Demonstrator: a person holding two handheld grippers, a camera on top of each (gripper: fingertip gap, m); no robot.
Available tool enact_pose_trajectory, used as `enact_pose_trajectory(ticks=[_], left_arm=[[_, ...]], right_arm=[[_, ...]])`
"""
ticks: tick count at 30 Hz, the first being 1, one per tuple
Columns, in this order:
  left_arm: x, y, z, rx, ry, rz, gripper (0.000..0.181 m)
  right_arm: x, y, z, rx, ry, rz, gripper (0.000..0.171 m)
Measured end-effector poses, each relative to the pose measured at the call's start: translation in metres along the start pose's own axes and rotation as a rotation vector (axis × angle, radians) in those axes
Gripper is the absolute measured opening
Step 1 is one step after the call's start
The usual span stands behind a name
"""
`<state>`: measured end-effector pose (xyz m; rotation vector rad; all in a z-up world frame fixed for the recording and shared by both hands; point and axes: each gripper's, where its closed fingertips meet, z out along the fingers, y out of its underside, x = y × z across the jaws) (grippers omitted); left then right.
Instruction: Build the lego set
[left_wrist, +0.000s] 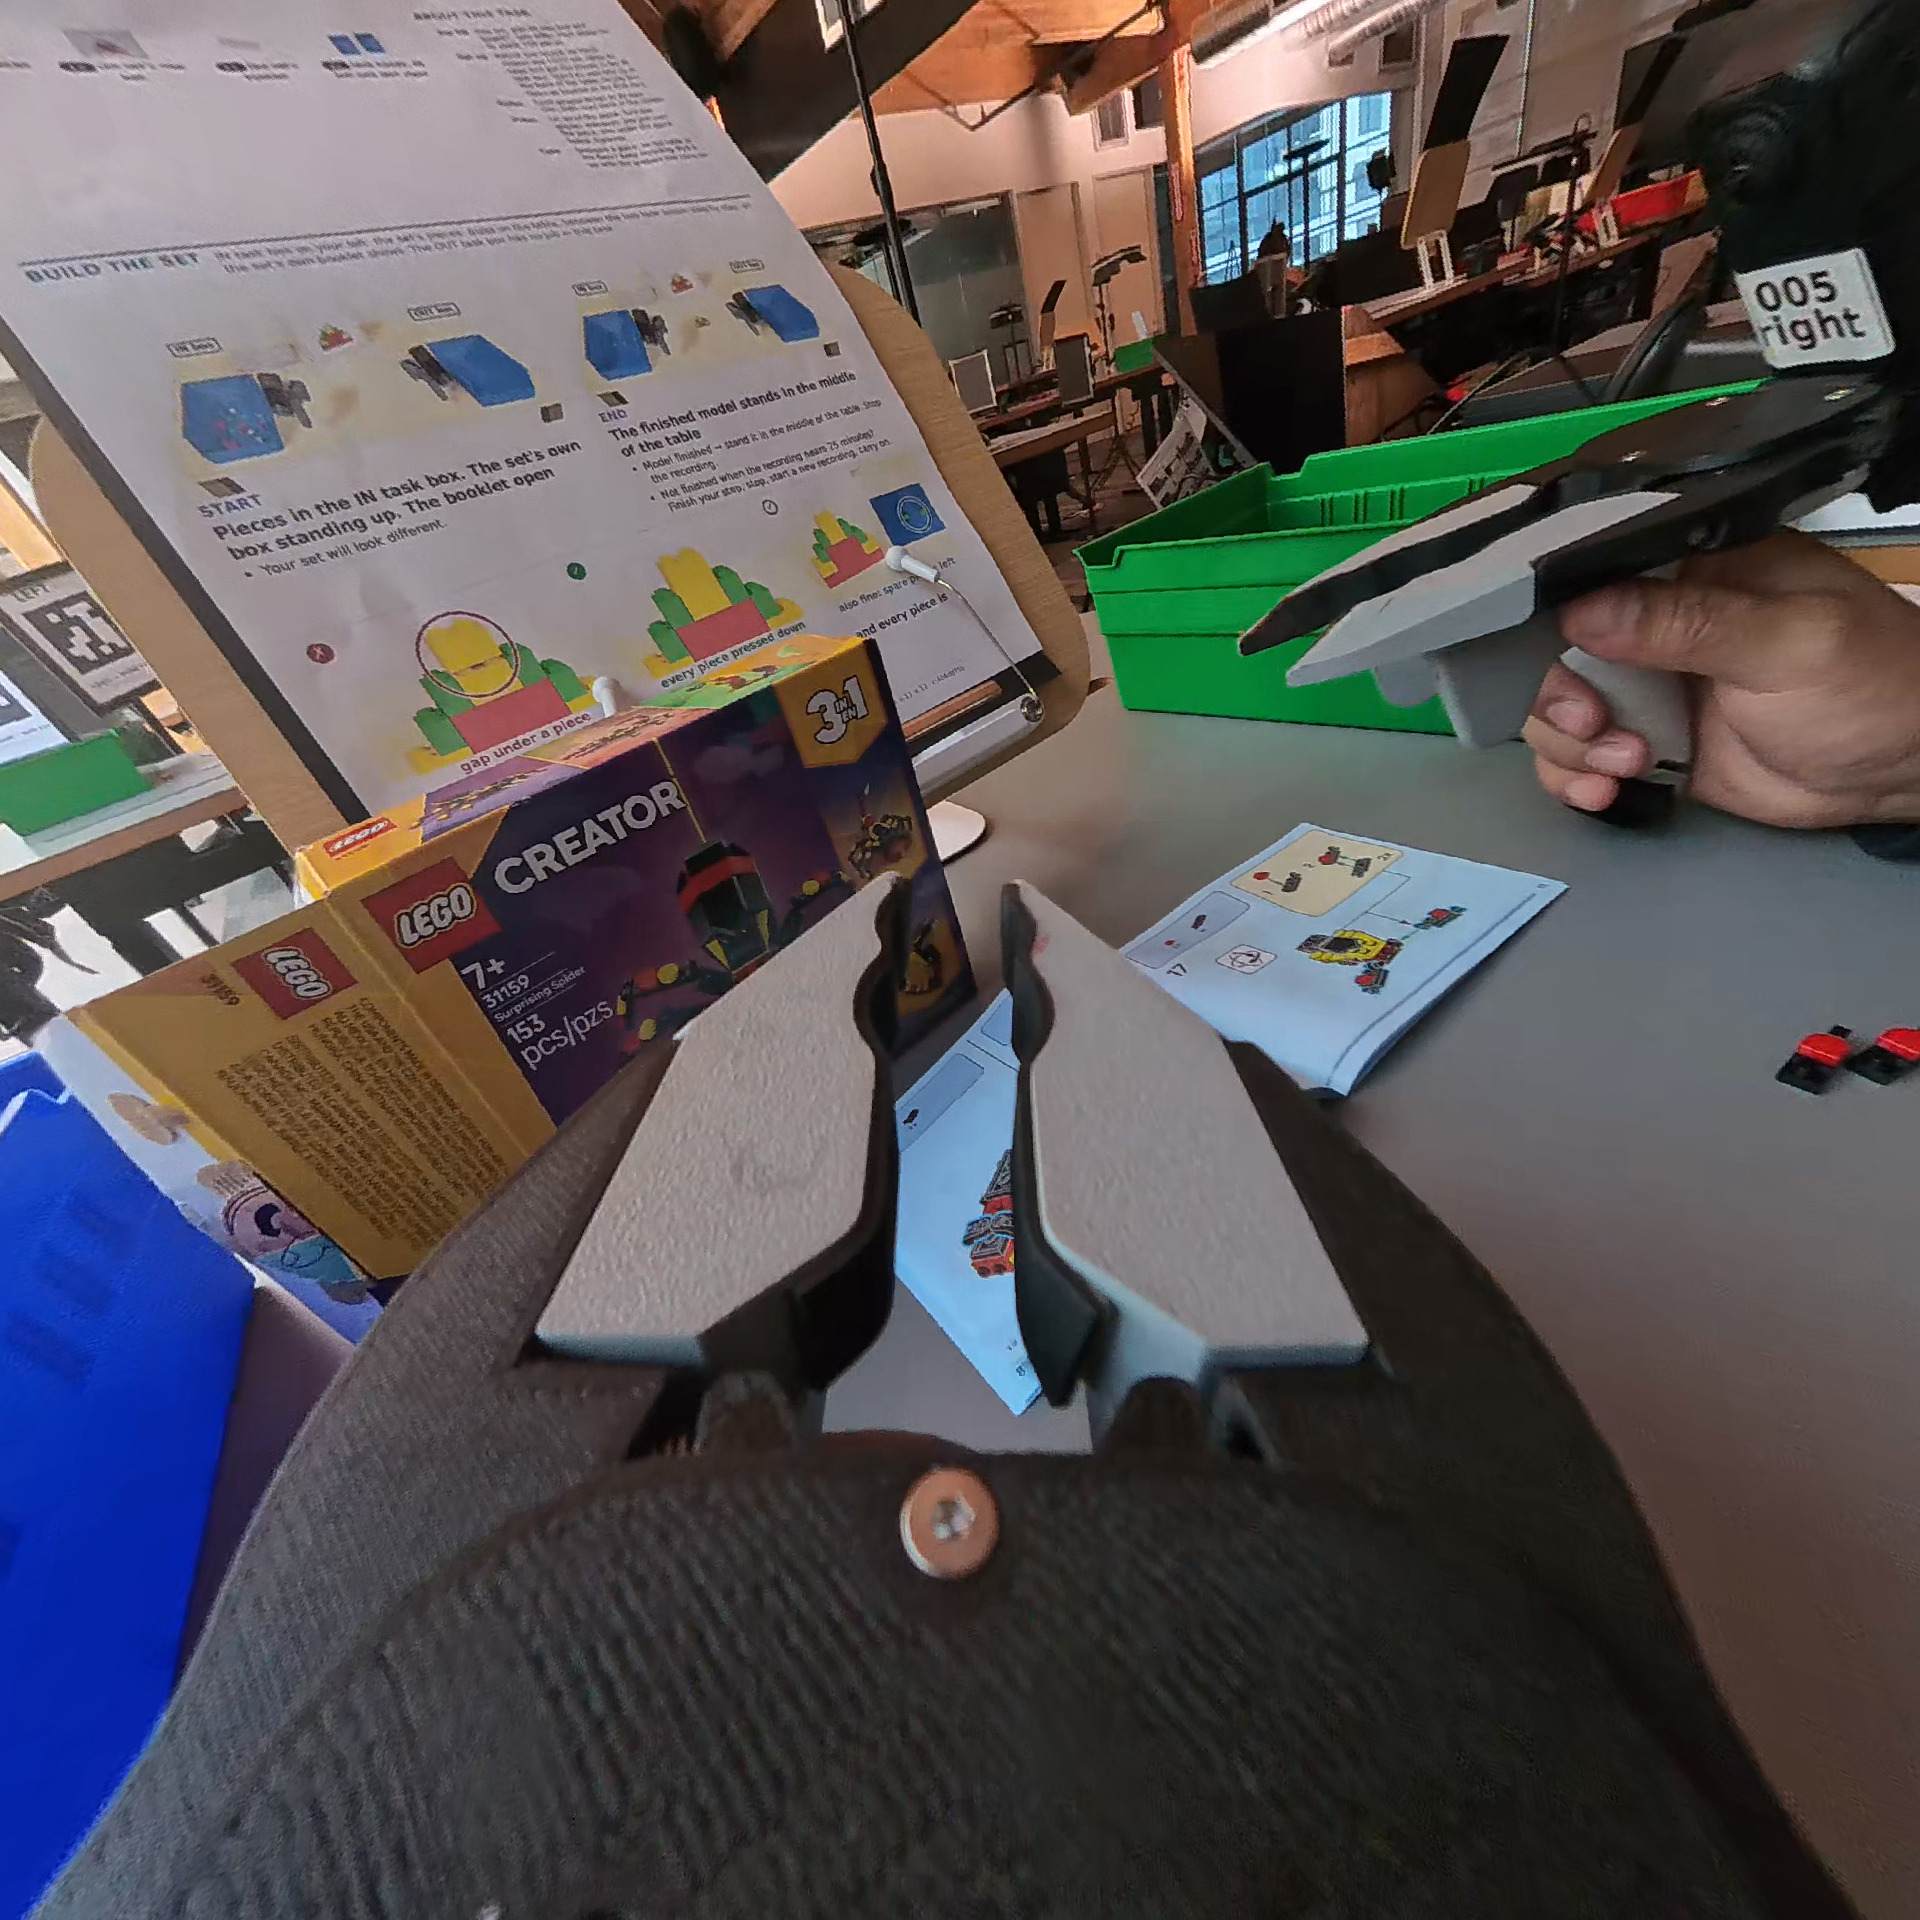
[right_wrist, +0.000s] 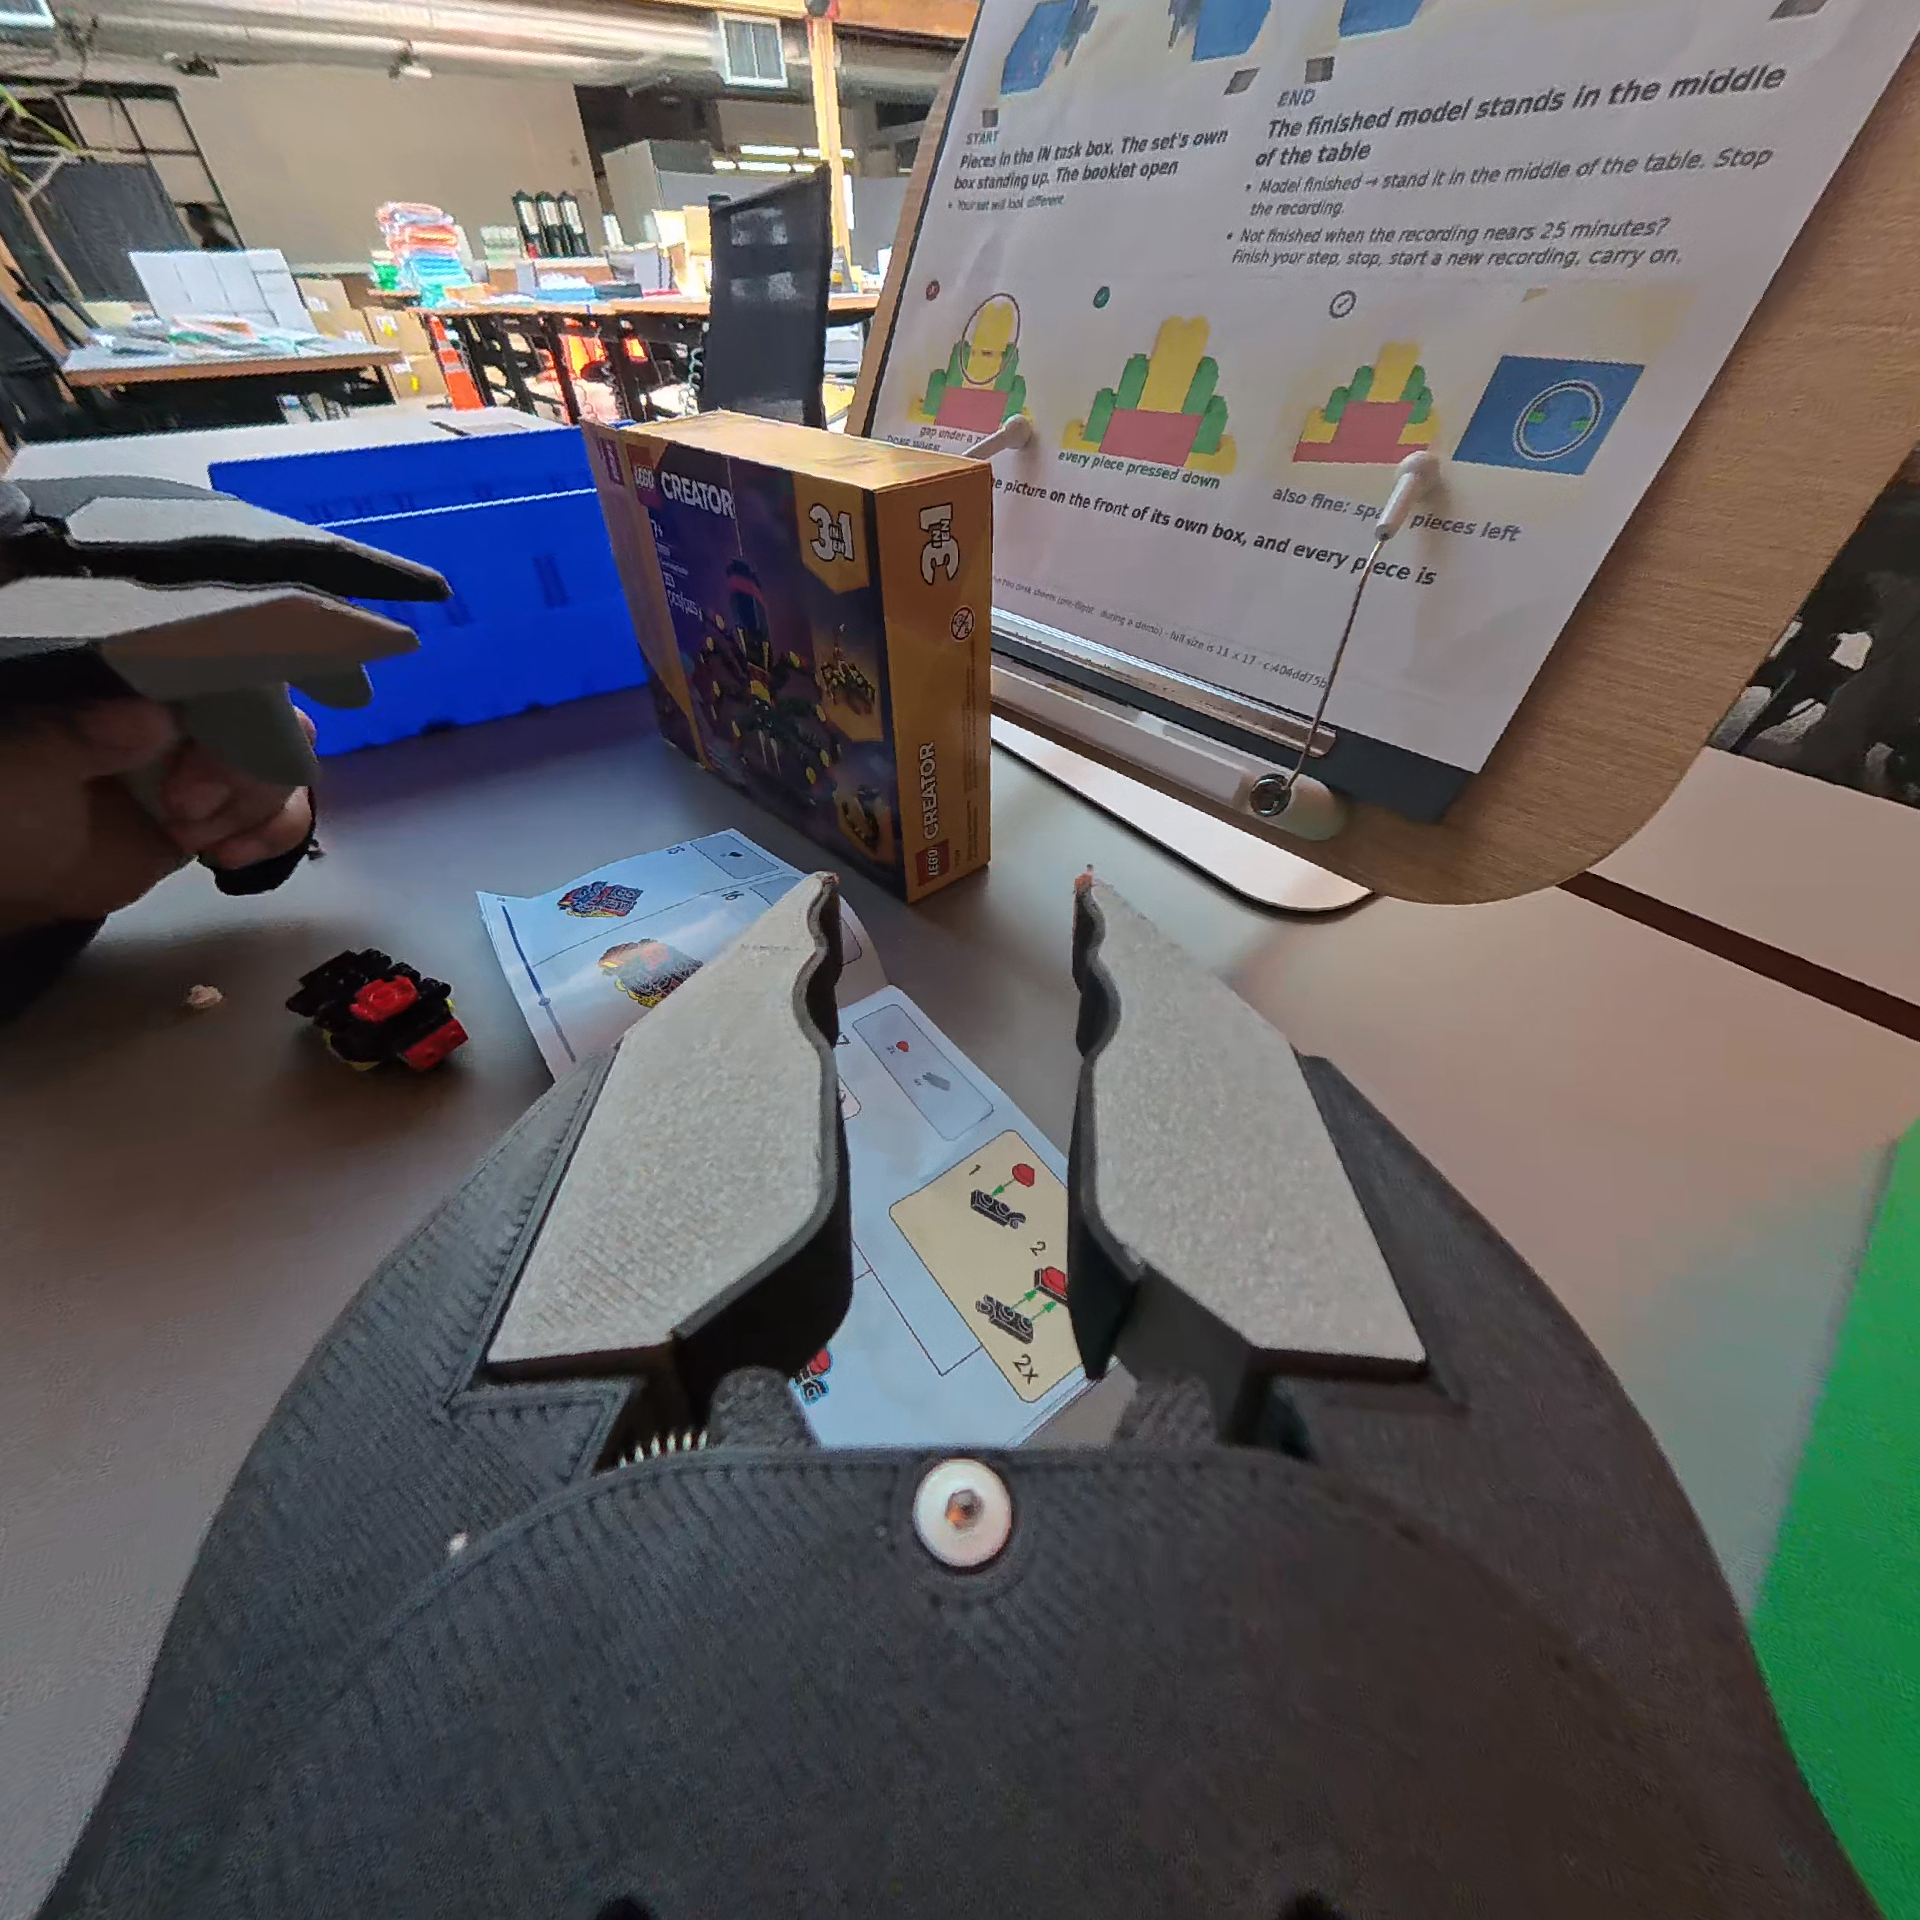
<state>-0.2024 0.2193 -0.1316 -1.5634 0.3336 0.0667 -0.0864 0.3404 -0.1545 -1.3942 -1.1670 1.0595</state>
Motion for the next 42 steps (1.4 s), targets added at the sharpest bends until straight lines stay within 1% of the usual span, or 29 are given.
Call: enact_pose_trajectory(ticks=[7, 24, 27, 31, 33, 35, 36, 37, 39, 40, 42], left_arm=[[-0.001, 0.0, 0.0, -0.001, 0.007, -0.013, 0.014], [0.007, 0.001, 0.0, -0.008, 0.032, 0.039, 0.012], [0.022, 0.001, -0.001, -0.018, 0.129, 0.027, 0.012], [0.061, 0.003, -0.009, -0.078, 0.433, -0.085, 0.019], [0.074, 0.008, -0.016, -0.148, 0.559, -0.133, 0.019], [0.084, 0.025, -0.023, -0.27, 0.649, -0.152, 0.025], [0.088, 0.037, -0.026, -0.344, 0.682, -0.143, 0.026], [0.091, 0.049, -0.03, -0.414, 0.702, -0.13, 0.031], [0.095, 0.071, -0.034, -0.53, 0.714, -0.083, 0.039], [0.094, 0.074, -0.032, -0.539, 0.701, -0.066, 0.046], [0.095, 0.071, -0.031, -0.522, 0.698, -0.049, 0.04]], right_arm=[[-0.002, 0.002, 0.002, -0.007, -0.012, -0.001, 0.04], [-0.007, 0.002, 0.003, -0.01, -0.036, 0.006, 0.035], [-0.007, 0.002, 0.003, -0.009, -0.037, 0.005, 0.035], [-0.008, 0.003, 0.004, -0.013, -0.043, 0.007, 0.034], [-0.009, 0.003, 0.004, -0.013, -0.044, 0.004, 0.034], [-0.009, 0.003, 0.004, -0.012, -0.044, 0.0, 0.034], [-0.009, 0.003, 0.004, -0.013, -0.045, 0.0, 0.034], [-0.01, 0.003, 0.004, -0.014, -0.047, 0.0, 0.033], [-0.01, 0.003, 0.004, -0.014, -0.048, 0.001, 0.033], [-0.01, 0.003, 0.004, -0.013, -0.048, 0.002, 0.033], [-0.01, 0.002, 0.004, -0.011, -0.048, 0.002, 0.033]])
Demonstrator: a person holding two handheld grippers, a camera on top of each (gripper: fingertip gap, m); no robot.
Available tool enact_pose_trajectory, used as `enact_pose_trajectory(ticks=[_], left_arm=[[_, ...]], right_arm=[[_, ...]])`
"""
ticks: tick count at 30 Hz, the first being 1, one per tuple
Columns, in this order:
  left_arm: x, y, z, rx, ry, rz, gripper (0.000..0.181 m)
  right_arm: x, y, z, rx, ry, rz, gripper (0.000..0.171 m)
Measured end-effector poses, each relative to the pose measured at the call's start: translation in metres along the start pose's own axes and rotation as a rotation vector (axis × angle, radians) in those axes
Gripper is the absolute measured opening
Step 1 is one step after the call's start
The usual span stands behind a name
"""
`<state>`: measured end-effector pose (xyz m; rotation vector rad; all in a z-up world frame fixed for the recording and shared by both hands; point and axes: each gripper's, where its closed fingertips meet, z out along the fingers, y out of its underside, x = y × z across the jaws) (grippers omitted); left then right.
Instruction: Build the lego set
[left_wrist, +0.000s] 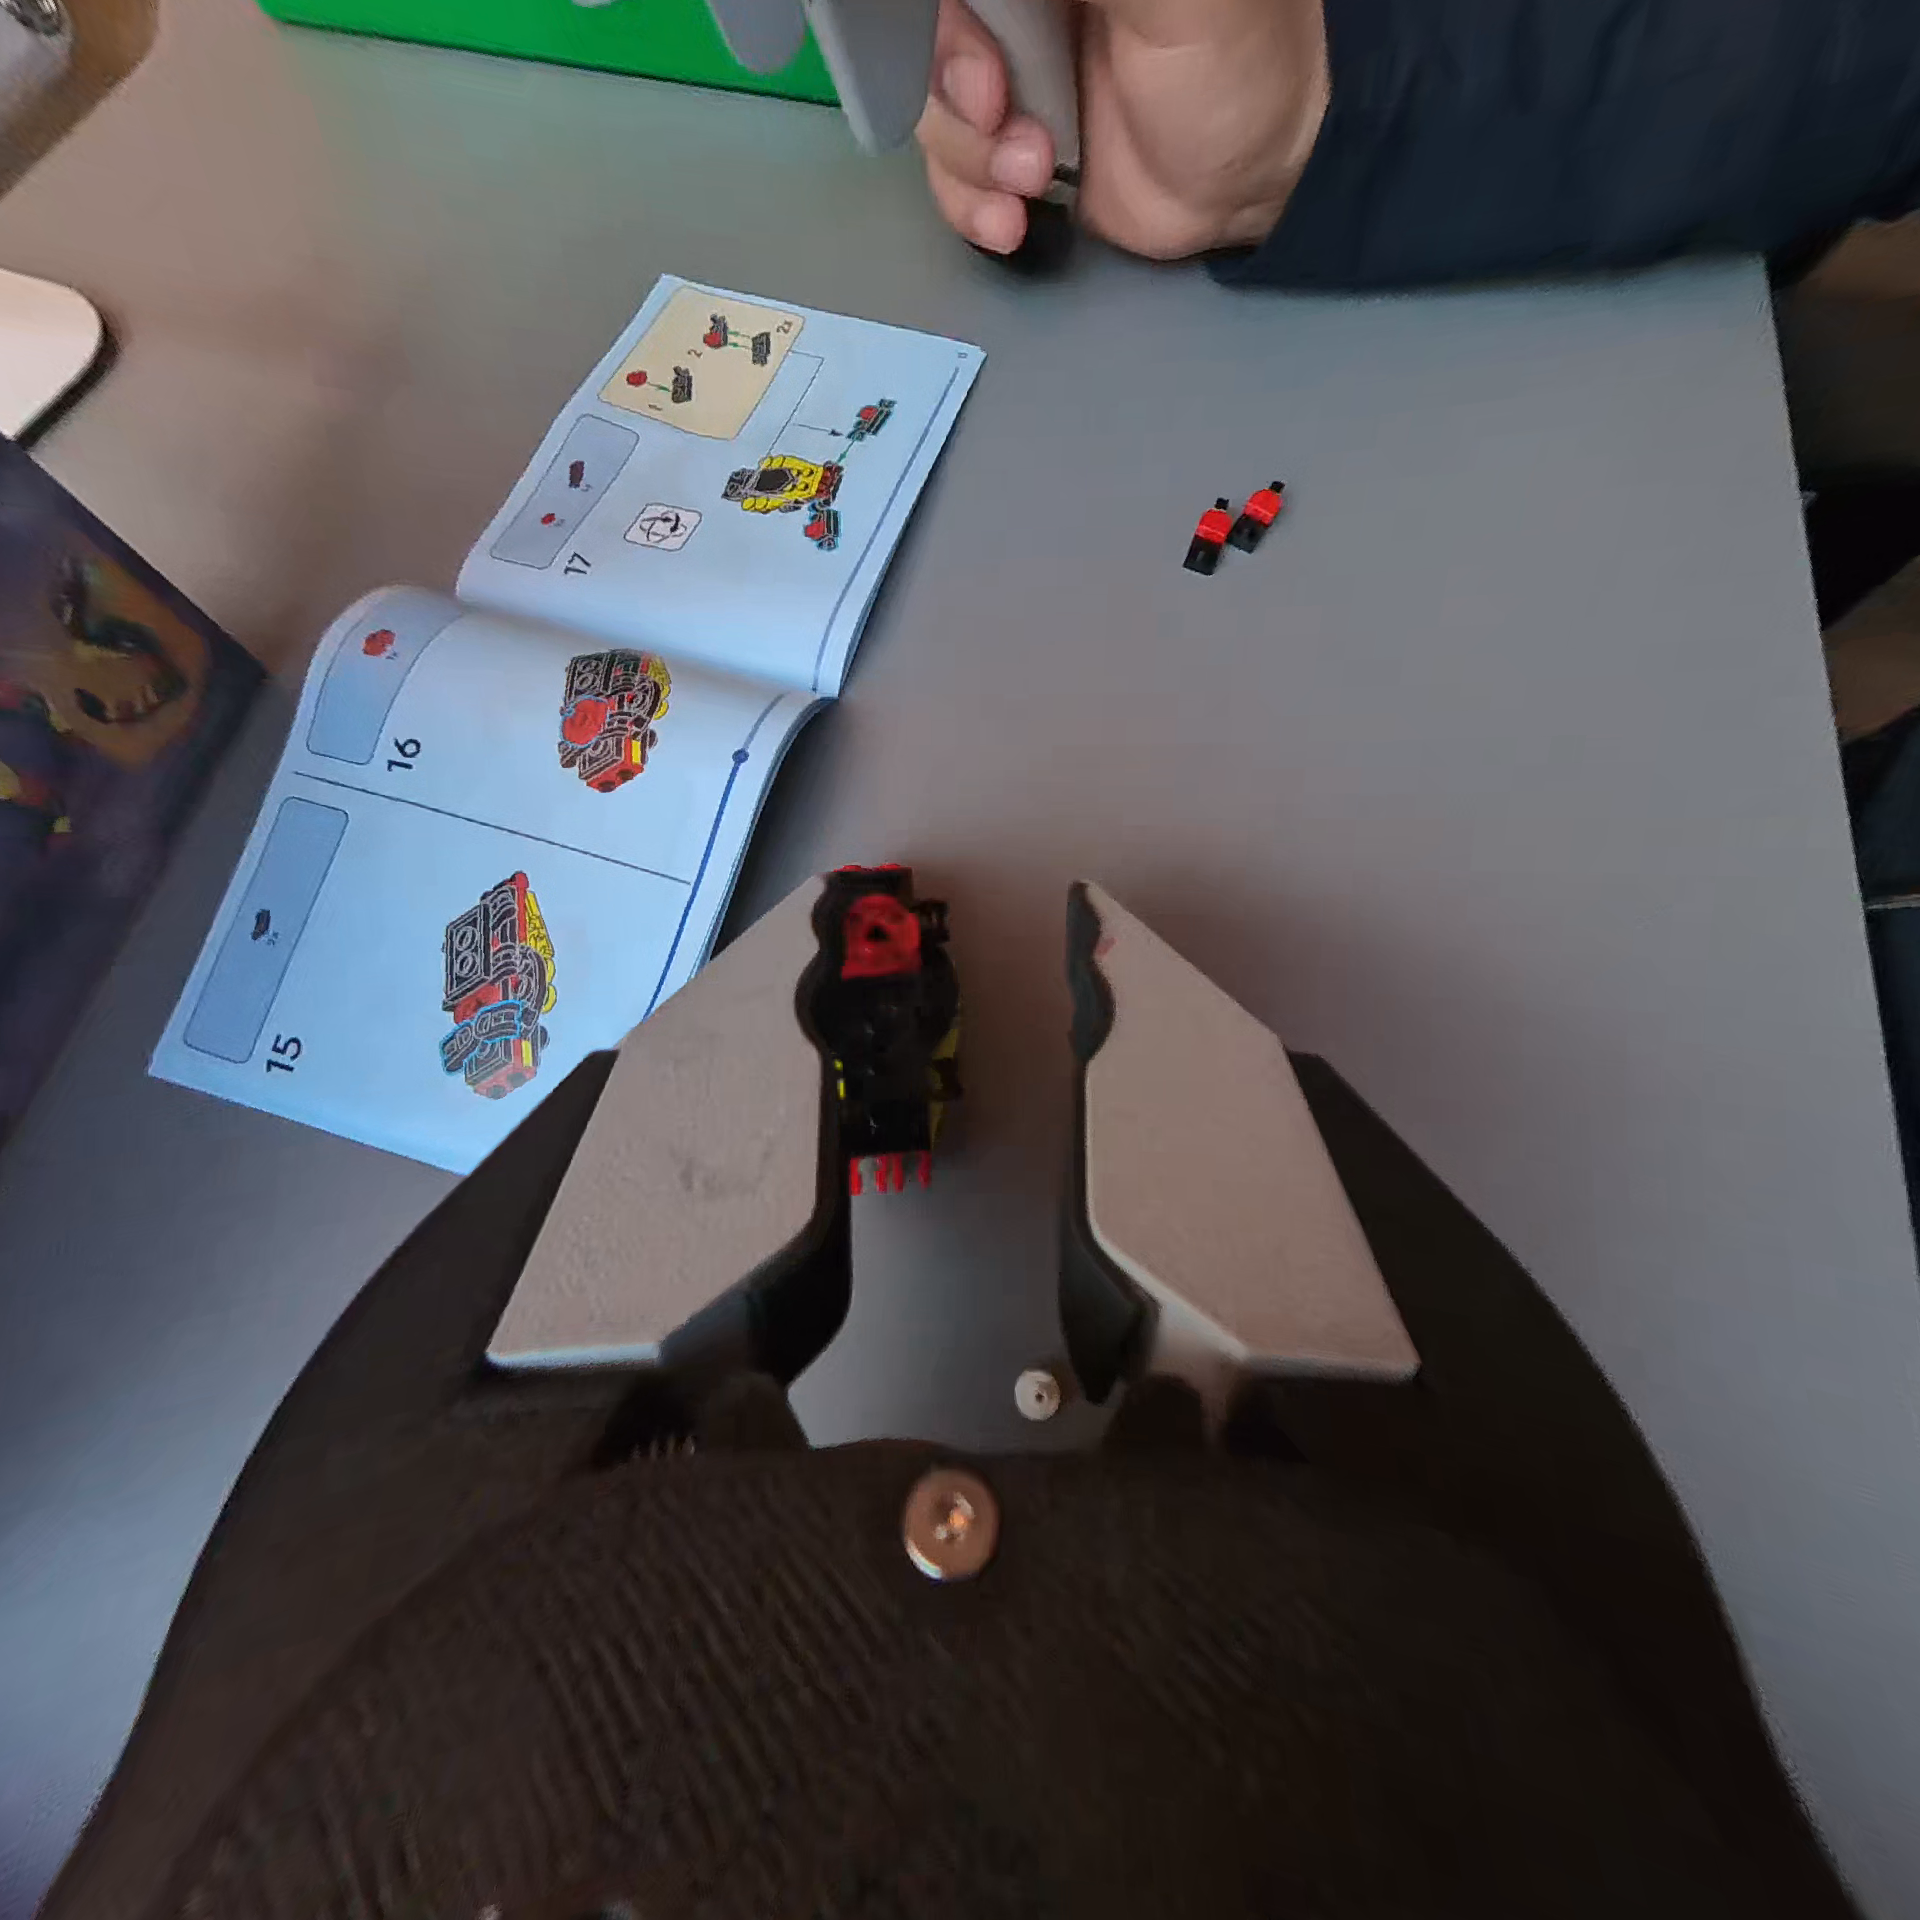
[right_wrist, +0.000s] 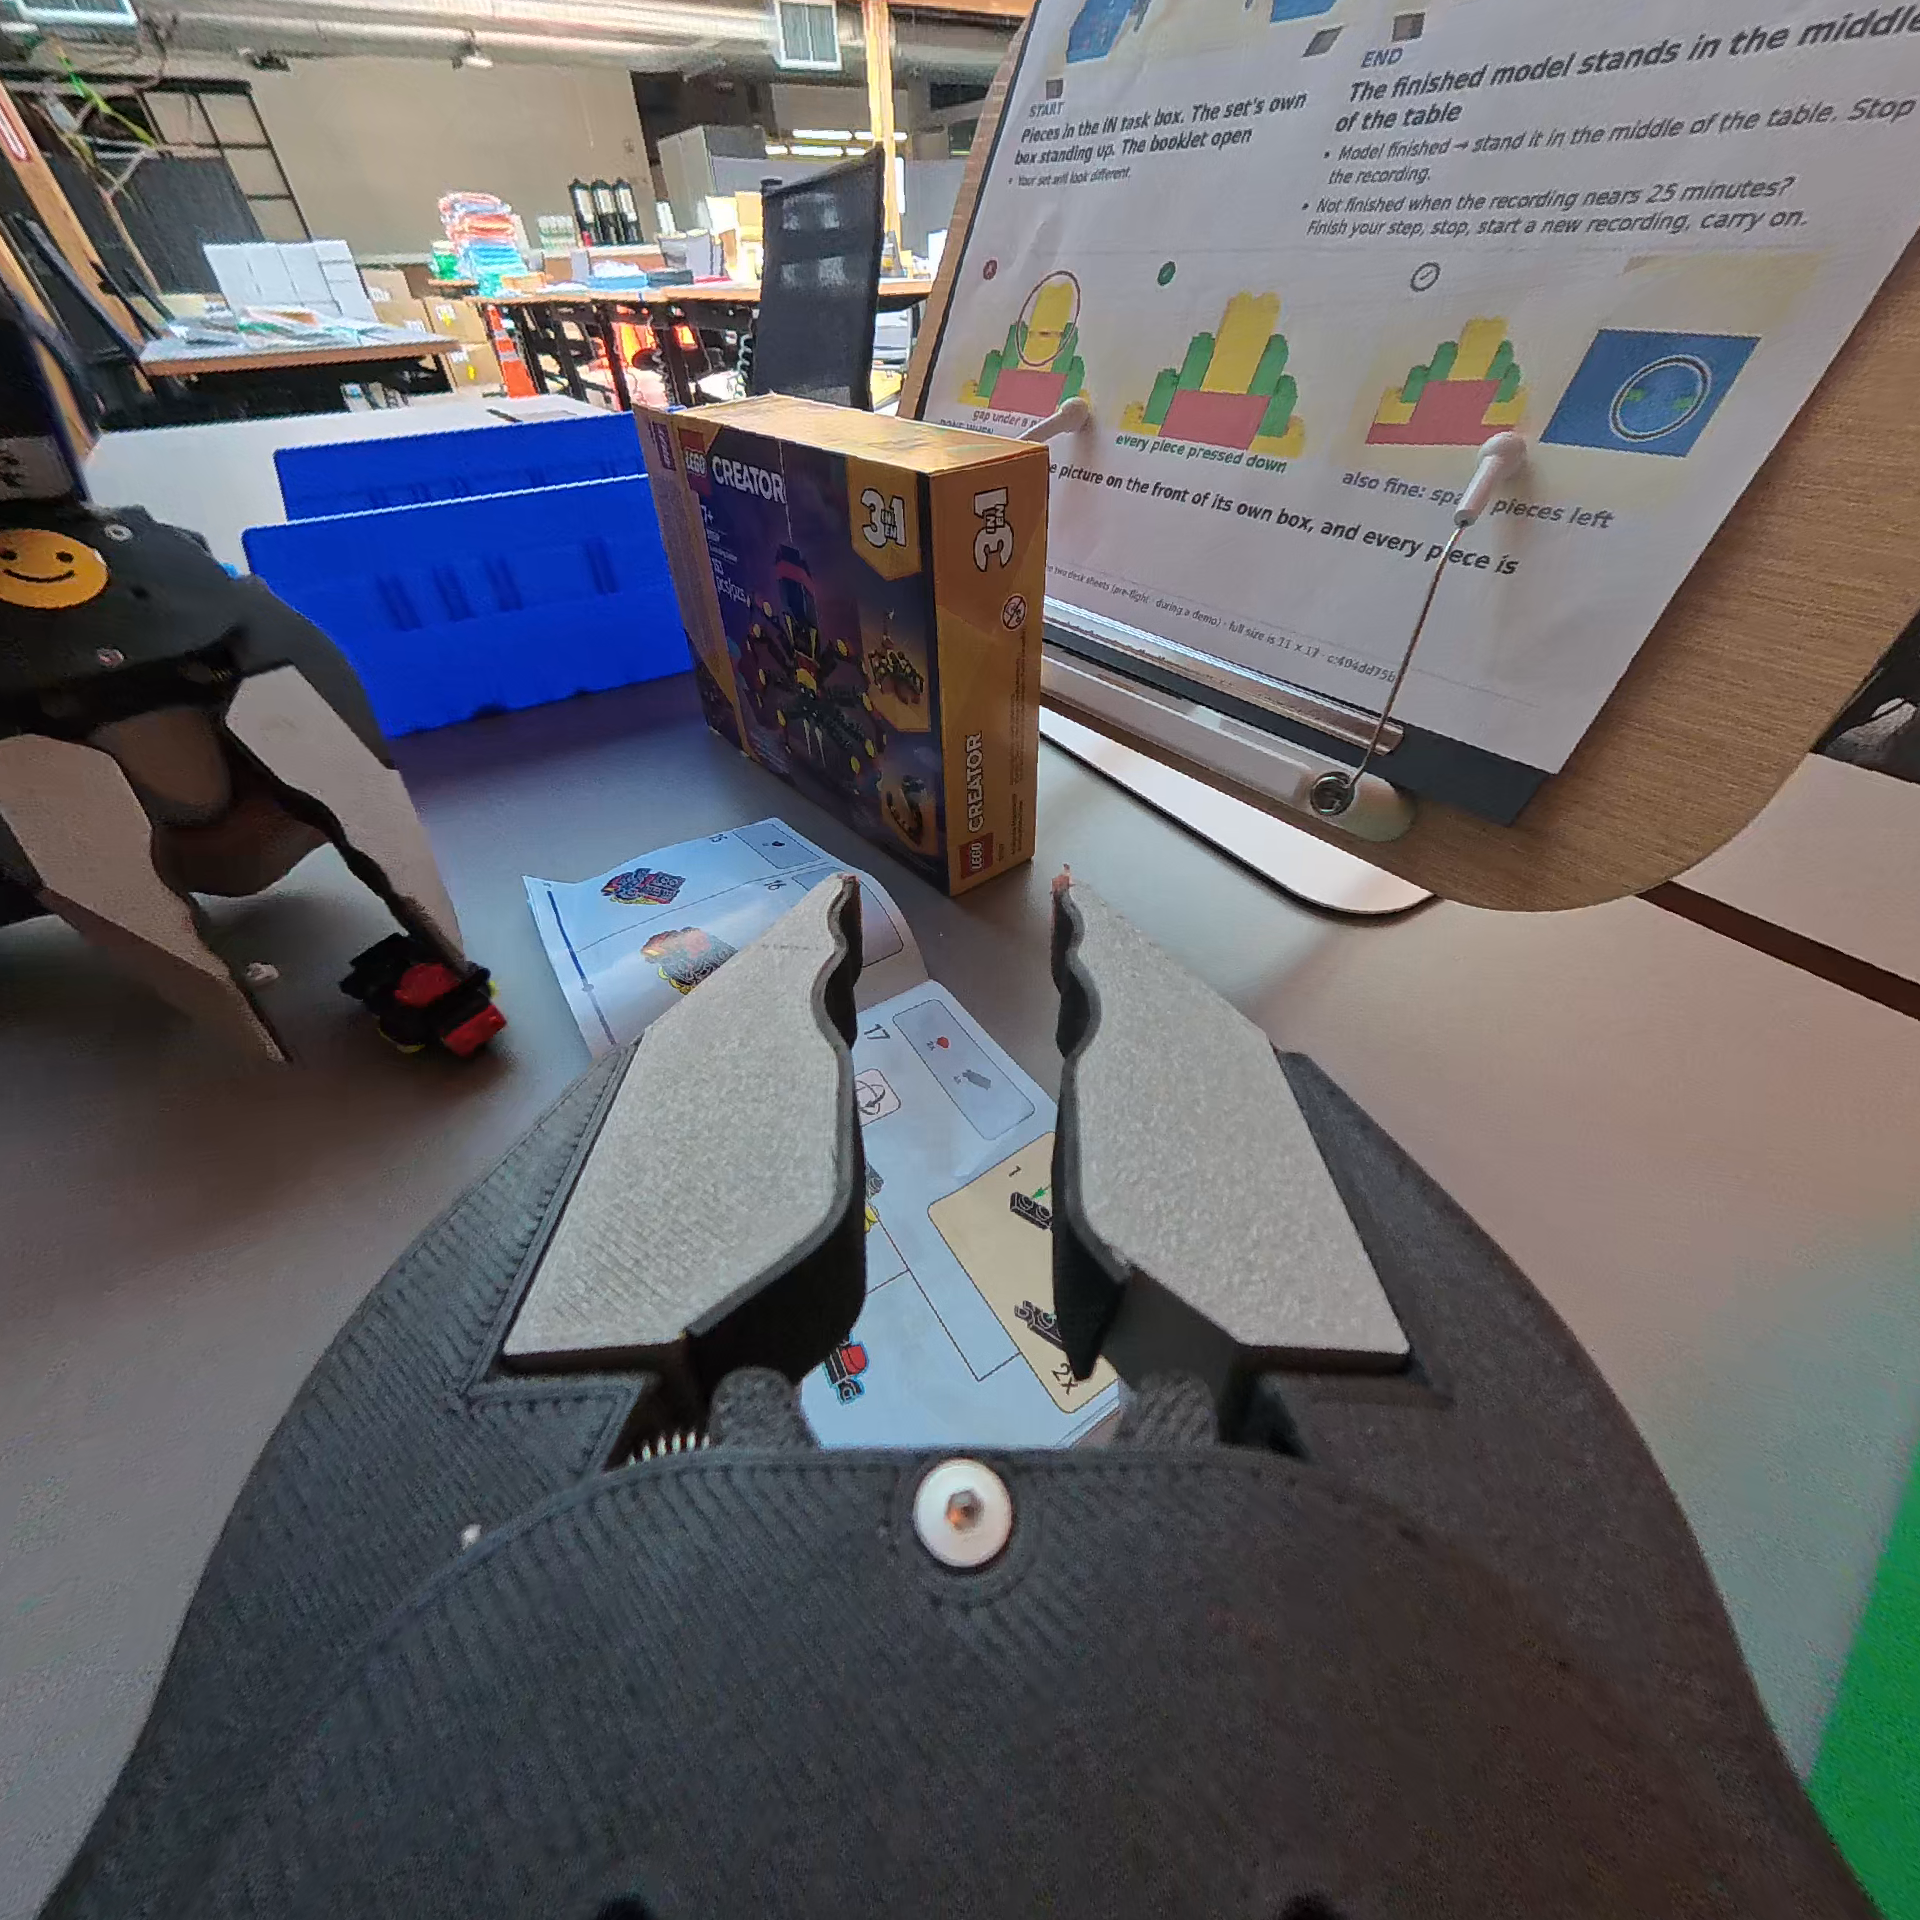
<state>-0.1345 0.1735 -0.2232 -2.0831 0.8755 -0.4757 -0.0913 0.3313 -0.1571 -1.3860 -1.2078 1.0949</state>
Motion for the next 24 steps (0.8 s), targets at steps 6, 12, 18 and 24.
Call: enact_pose_trajectory(ticks=[6, 12, 18, 24], left_arm=[[-0.003, -0.005, -0.005, 0.029, -0.014, 0.004, 0.04], [-0.015, 0.004, -0.014, -0.002, -0.05, -0.019, 0.038], [-0.014, 0.018, -0.013, -0.061, -0.013, -0.05, 0.031], [0.0, 0.026, -0.021, -0.087, 0.053, 0.012, 0.034]], right_arm=[[0.0, 0.0, 0.0, 0.0, -0.003, 0.0, 0.032], [-0.002, 0.0, 0.0, -0.001, -0.007, 0.0, 0.032], [-0.003, 0.0, 0.0, 0.0, -0.009, -0.002, 0.031], [-0.003, 0.0, 0.0, 0.001, -0.01, -0.003, 0.031]])
